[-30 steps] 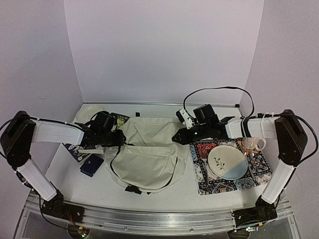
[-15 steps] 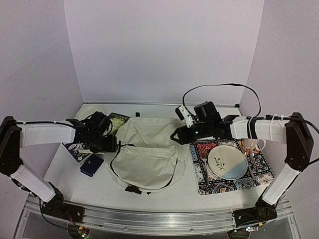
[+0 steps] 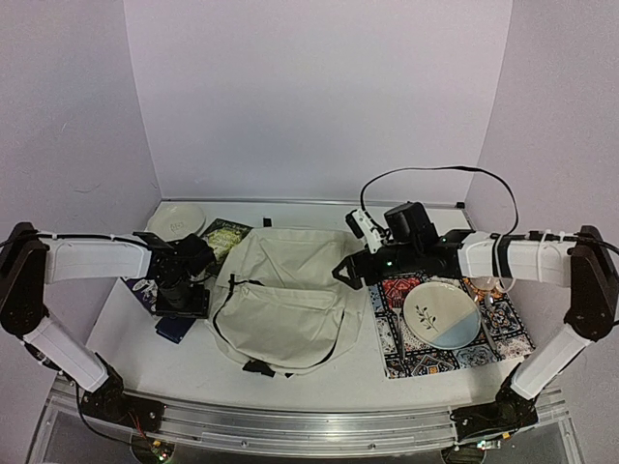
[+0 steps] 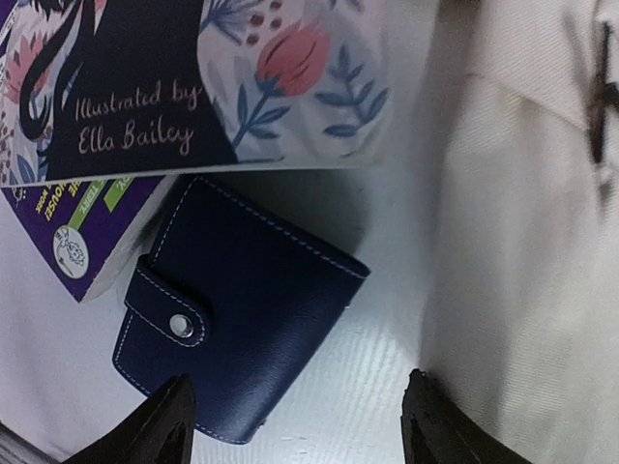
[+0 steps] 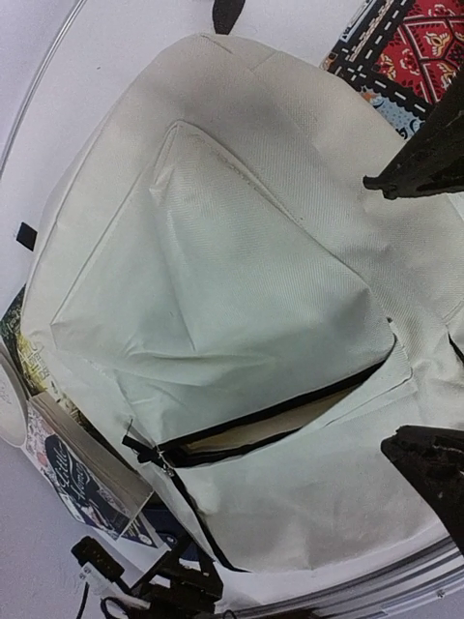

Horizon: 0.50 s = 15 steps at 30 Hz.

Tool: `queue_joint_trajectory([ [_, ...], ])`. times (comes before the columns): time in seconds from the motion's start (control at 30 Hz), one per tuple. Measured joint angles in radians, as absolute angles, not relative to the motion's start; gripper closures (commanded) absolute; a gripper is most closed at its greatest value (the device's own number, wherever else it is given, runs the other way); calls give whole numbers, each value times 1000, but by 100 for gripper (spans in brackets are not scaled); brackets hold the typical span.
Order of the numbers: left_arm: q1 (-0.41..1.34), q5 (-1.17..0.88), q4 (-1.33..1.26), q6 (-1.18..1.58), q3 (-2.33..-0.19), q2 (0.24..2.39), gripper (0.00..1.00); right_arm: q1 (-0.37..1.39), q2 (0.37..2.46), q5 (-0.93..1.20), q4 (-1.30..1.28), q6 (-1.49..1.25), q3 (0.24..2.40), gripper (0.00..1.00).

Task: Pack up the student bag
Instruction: Grab the card case at the center of the board.

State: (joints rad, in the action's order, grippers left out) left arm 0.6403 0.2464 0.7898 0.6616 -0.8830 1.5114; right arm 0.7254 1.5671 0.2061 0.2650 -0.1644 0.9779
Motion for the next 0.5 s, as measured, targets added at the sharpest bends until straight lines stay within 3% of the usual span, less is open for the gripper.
queue_joint_trajectory([
  [0.03, 640, 252, 803, 658, -886, 1534, 18, 725, 1563, 206, 268, -164, 972, 4],
  [0.07, 638, 256, 815, 653, -887, 1555, 18, 725, 1559, 206, 270, -164, 967, 2],
  [0.5, 463, 145, 811, 531, -894, 1594, 3, 725, 1520, 229, 323, -173, 920, 2],
])
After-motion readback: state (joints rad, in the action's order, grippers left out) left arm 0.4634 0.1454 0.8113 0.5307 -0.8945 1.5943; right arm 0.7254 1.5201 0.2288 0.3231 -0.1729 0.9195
